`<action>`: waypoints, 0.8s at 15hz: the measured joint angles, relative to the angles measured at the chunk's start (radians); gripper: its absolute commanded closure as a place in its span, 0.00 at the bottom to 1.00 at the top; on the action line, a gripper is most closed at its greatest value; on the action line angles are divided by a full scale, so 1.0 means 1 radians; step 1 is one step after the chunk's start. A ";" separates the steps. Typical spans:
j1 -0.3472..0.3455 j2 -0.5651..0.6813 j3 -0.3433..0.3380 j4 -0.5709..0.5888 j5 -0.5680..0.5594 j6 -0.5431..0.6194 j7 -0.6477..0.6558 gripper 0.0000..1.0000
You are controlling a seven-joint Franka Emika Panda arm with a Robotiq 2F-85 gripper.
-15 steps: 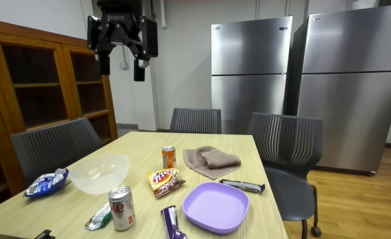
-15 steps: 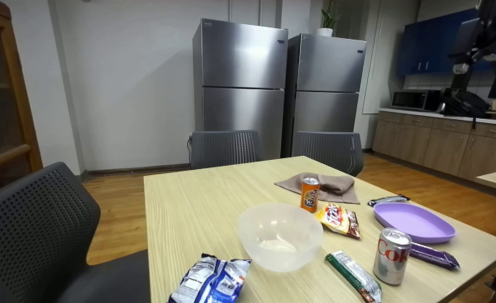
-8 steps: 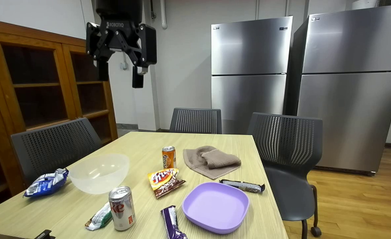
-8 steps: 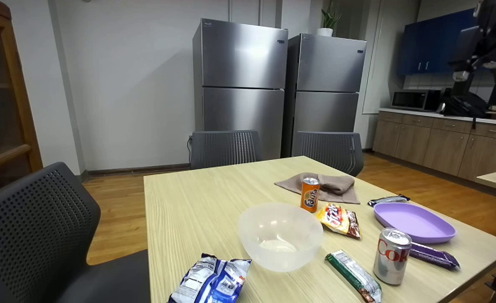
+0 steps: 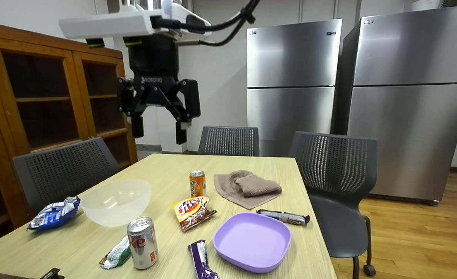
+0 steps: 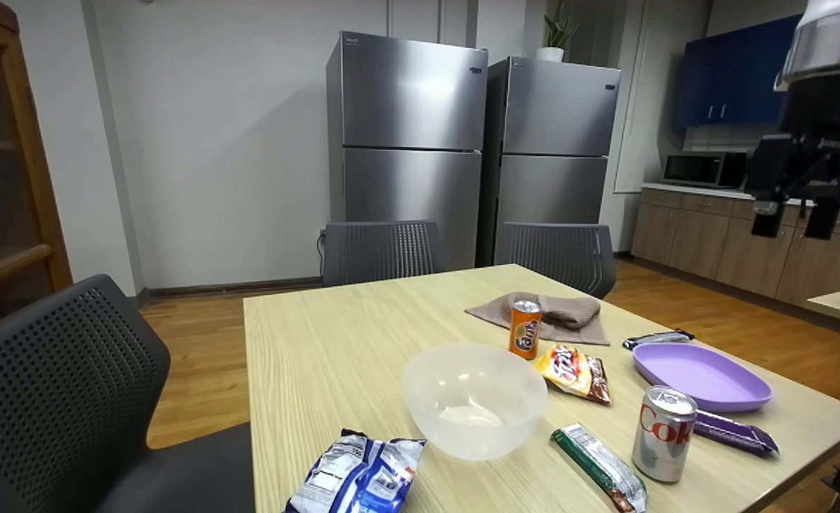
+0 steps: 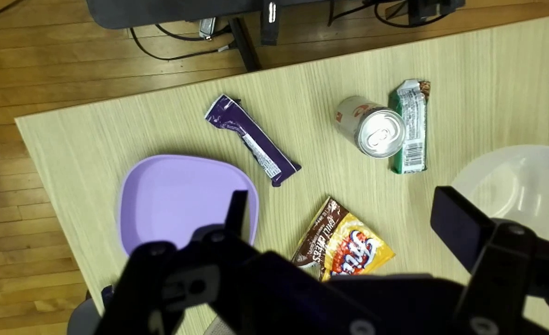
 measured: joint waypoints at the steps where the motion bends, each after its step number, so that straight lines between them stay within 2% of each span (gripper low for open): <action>1: 0.000 0.019 -0.005 -0.016 -0.012 0.040 -0.016 0.00; 12: -0.010 0.348 -0.047 -0.047 -0.114 0.412 -0.259 0.00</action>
